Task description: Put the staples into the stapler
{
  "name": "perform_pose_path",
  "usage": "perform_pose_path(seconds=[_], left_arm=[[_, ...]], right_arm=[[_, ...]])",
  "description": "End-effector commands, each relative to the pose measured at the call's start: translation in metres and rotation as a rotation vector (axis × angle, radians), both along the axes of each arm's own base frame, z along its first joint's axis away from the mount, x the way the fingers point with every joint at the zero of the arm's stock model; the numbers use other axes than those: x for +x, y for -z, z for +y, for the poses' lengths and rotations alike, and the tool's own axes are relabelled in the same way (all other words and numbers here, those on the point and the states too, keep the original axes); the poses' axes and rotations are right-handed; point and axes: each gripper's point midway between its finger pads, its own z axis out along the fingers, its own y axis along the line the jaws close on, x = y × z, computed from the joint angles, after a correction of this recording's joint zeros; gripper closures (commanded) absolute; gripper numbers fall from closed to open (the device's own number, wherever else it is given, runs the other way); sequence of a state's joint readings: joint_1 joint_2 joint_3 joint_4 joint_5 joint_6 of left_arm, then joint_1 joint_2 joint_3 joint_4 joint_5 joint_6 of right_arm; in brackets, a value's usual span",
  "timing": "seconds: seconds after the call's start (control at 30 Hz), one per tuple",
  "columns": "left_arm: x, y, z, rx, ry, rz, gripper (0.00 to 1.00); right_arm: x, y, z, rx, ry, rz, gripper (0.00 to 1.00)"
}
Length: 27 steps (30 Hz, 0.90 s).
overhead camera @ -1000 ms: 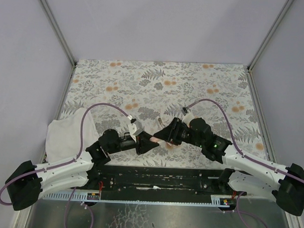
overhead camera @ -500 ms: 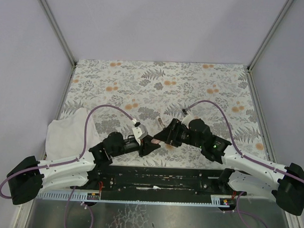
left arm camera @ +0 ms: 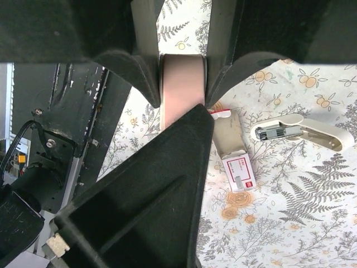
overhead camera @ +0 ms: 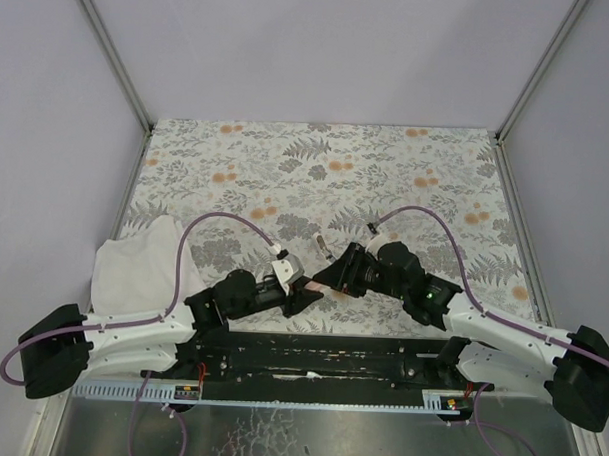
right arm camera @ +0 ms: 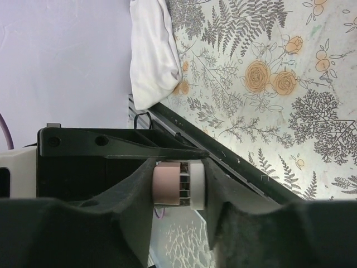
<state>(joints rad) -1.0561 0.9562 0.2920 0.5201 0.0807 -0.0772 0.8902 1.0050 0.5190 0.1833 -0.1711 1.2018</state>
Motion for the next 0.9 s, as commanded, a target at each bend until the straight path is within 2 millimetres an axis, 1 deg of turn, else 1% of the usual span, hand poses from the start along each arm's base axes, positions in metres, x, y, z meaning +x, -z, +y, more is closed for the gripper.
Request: perform_pose_path(seconds=[0.0,0.03,0.07,0.13,0.23,0.3,0.4,0.43,0.47,0.5,0.6,0.7,0.77,0.83,0.87], left_arm=[[0.014,-0.004,0.000,0.015,-0.061,-0.044,1.00],[0.014,-0.003,-0.001,0.013,-0.061,-0.041,1.00],[0.014,-0.003,-0.001,0.010,-0.061,-0.038,1.00],[0.014,-0.003,-0.002,0.005,-0.064,-0.027,1.00],[0.019,0.000,0.000,-0.013,-0.114,0.015,1.00],[0.033,0.008,0.006,0.008,-0.209,0.057,1.00],[0.067,0.029,0.024,0.073,-0.378,0.150,1.00],[0.079,0.038,0.033,0.094,-0.430,0.188,1.00],[0.089,0.043,0.042,0.101,-0.477,0.214,1.00],[0.100,0.047,0.053,0.102,-0.526,0.238,1.00],[0.128,0.061,0.083,0.108,-0.656,0.310,1.00],[0.143,0.075,0.103,0.131,-0.721,0.358,1.00],[0.149,0.085,0.109,0.162,-0.748,0.393,1.00],[0.152,0.099,0.114,0.204,-0.770,0.437,1.00],[0.153,0.103,0.115,0.211,-0.775,0.454,1.00]], right_arm=[[-0.006,-0.034,0.006,0.084,-0.027,-0.060,0.38],[-0.004,-0.034,0.002,0.066,-0.016,-0.082,0.21],[-0.001,-0.035,-0.001,0.042,-0.006,-0.103,0.13],[0.005,-0.035,-0.012,-0.023,0.030,-0.151,0.05],[0.018,-0.037,-0.034,-0.157,0.088,-0.258,0.00],[0.030,-0.038,-0.052,-0.256,0.134,-0.325,0.01],[0.048,-0.032,-0.074,-0.422,0.157,-0.427,0.01],[0.053,-0.030,-0.077,-0.471,0.148,-0.459,0.01],[0.058,-0.029,-0.080,-0.514,0.134,-0.491,0.00],[0.062,-0.023,-0.082,-0.562,0.119,-0.511,0.00],[0.072,-0.012,-0.080,-0.647,0.071,-0.559,0.02],[0.077,0.000,-0.070,-0.670,0.012,-0.604,0.03],[0.082,0.011,-0.065,-0.693,-0.024,-0.615,0.03],[0.089,0.025,-0.065,-0.747,-0.035,-0.607,0.05],[0.093,0.032,-0.064,-0.773,-0.046,-0.606,0.06]])
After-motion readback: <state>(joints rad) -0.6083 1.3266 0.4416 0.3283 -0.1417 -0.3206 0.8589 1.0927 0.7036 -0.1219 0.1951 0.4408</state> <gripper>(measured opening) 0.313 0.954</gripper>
